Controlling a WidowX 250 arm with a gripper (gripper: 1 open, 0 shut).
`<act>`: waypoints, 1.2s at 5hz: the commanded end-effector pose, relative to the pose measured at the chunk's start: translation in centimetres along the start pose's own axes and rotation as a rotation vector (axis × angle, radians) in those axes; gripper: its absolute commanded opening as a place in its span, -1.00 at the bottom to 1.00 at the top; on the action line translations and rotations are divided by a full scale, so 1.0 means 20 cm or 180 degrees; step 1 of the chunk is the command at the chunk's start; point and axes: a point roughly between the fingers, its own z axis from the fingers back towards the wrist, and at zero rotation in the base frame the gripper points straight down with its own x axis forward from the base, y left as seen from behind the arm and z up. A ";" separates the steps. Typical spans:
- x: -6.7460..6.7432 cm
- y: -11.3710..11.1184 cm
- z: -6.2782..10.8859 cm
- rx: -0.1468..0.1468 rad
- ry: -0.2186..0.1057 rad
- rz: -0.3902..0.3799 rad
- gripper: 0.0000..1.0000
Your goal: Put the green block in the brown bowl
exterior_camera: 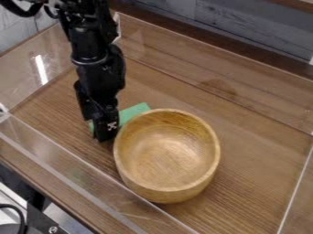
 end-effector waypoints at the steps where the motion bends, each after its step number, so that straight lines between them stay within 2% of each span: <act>1: 0.03 0.05 0.05 0.0082 -0.0131 0.0055 1.00; 3: 0.05 0.06 0.04 0.0053 -0.0147 0.0074 1.00; 4: 0.06 0.06 0.02 0.0054 -0.0150 0.0062 -1.00; 6: 0.08 0.07 0.04 0.0055 -0.0155 0.0061 -1.00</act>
